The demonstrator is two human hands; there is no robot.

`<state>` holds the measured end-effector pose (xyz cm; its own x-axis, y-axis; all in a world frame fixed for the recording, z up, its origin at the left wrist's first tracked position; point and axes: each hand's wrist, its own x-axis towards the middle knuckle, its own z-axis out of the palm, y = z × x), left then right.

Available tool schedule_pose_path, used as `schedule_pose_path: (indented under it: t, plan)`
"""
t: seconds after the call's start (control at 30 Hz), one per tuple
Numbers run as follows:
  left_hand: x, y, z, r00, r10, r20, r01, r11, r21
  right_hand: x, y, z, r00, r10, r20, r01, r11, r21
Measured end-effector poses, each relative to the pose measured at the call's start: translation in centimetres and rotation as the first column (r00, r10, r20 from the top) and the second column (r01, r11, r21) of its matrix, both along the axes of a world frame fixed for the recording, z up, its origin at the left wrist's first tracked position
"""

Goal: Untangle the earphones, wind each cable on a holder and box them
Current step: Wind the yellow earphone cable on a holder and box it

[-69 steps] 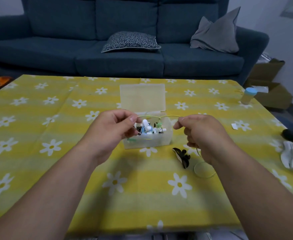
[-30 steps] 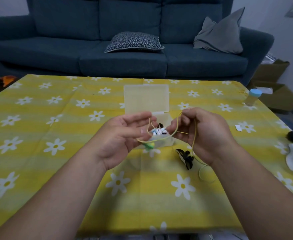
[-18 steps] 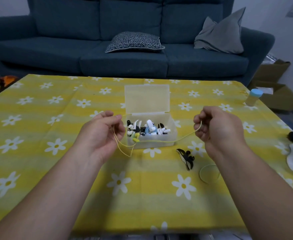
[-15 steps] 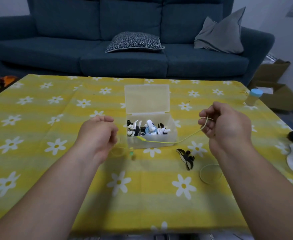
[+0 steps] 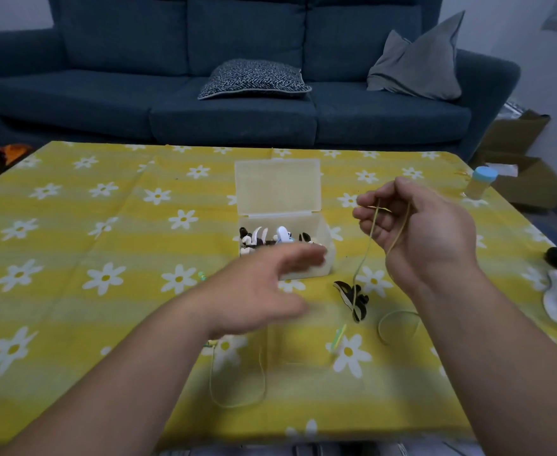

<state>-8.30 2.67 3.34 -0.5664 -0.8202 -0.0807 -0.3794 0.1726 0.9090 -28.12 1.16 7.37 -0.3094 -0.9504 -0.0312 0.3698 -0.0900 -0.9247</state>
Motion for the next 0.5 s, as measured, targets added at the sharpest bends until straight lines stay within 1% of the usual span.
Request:
schedule_pose_path:
  t: [0.03, 0.1, 0.13, 0.2, 0.23, 0.3, 0.33, 0.4, 0.43, 0.47, 0.5]
  plan:
    - [-0.5, 0.4, -0.3, 0.994, -0.094, 0.053, 0.092, 0.995, 0.036, -0.1, 0.0, 0.0, 1.000, 0.000, 0.022, 0.000, 1.000, -0.009]
    - [-0.9, 0.7, -1.1, 0.964, -0.140, 0.226, 0.129, 0.990, 0.065, -0.5, -0.1, 0.2, 0.997, -0.027, 0.067, 0.029, 0.999, -0.020]
    - [-0.8, 0.7, -1.3, 0.945, -0.157, 0.286, 0.136, 0.987, 0.091, -0.8, -0.1, 0.3, 0.994, -0.050, 0.097, 0.052, 0.998, -0.019]
    - [-0.4, 0.4, -1.5, 0.930, -0.178, 0.323, 0.138, 0.980, 0.144, -1.4, -0.1, 0.6, 0.980, -0.116, 0.161, 0.119, 0.993, -0.006]
    - [-0.1, 0.1, -1.6, 0.936, -0.147, 0.320, 0.103, 0.983, 0.149, -1.8, -0.1, 0.8, 0.970, -0.155, 0.189, 0.157, 0.988, 0.005]
    - [0.2, -0.4, -1.7, 0.968, 0.005, 0.251, -0.037, 0.992, 0.121, -2.4, 0.0, 1.1, 0.952, -0.192, 0.239, 0.192, 0.981, 0.024]
    - [0.2, -0.6, -1.7, 0.974, 0.105, 0.202, -0.122, 0.990, 0.075, -2.6, 0.0, 1.1, 0.953, -0.174, 0.248, 0.172, 0.985, 0.029]
    - [0.0, -0.7, -1.6, 0.957, 0.271, 0.105, -0.266, 0.962, -0.067, -2.3, 0.2, 1.2, 0.976, -0.068, 0.208, 0.061, 0.997, 0.038]
    - [-0.3, -0.7, -1.7, 0.953, 0.299, 0.055, -0.290, 0.948, -0.131, -1.8, 0.4, 1.2, 0.986, 0.010, 0.169, -0.018, 0.999, 0.044]
    - [-0.7, -0.6, -1.6, 0.960, 0.280, 0.005, -0.275, 0.948, -0.157, -1.3, 0.5, 1.1, 0.987, 0.096, 0.131, -0.104, 0.993, 0.052]
    - [-1.2, -0.3, -1.4, 0.973, 0.226, -0.044, -0.230, 0.965, -0.128, -0.6, 0.7, 0.9, 0.979, 0.177, 0.098, -0.183, 0.981, 0.060]
